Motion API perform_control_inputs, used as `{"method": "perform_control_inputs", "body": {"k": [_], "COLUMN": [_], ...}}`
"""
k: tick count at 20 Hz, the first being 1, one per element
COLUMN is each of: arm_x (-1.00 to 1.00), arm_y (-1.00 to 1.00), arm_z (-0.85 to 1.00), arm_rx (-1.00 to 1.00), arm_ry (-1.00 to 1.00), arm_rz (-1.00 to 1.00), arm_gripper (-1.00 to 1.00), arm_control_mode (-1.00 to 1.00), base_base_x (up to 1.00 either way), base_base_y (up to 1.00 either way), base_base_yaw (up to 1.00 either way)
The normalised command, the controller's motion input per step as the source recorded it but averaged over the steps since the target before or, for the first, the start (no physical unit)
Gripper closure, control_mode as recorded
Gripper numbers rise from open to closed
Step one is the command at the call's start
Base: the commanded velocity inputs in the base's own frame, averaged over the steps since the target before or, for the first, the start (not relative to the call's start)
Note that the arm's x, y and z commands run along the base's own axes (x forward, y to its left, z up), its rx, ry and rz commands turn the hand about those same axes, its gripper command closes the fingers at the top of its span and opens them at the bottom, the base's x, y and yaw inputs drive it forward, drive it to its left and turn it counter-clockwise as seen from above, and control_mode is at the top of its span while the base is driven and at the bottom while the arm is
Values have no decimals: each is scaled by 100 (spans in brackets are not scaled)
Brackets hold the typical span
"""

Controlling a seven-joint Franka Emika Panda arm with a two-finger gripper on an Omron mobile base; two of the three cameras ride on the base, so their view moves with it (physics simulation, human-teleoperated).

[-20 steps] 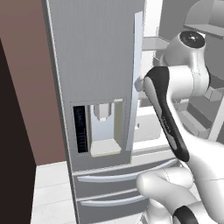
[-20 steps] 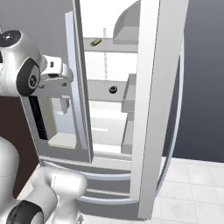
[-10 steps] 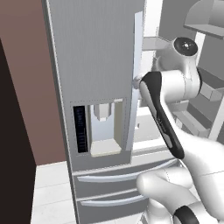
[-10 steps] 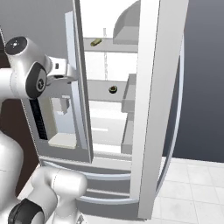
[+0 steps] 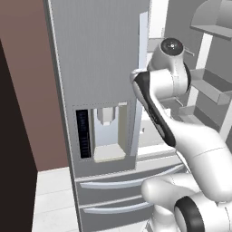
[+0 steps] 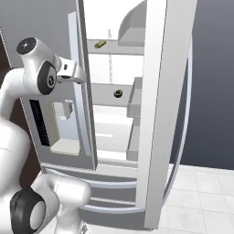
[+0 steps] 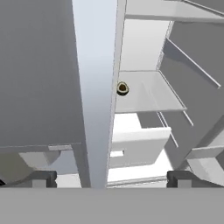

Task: Retrieve the butter from the fridge and place it on a plate on the dining table. Then retrieve the butter knife by the fridge and place it near the plate.

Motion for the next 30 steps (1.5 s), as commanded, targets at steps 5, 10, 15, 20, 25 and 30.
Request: {"method": "perform_control_inputs", "body": {"k": [5,10,15,20,25,30], "arm_x": [30,26,37,37,33,5], "arm_y": [0,0,11,18,1,-26], "arm_z": [0,0,0,0,0,0], "arm_rx": [16,6,0,0,-1,-1], "arm_ry": [0,0,0,-4,-3,0], "arm_rz": [-7,-1,0,0,0,0], "arm_gripper": [-100,-100,-100,-100,-100,-100], "arm_control_mode": [-100,-100,-100,-100,-100,-100], "base_base_x": [0,0,0,0,0,0], "base_base_y": [0,0,0,0,0,0], "base_base_yaw": [0,0,0,0,0,0]}}
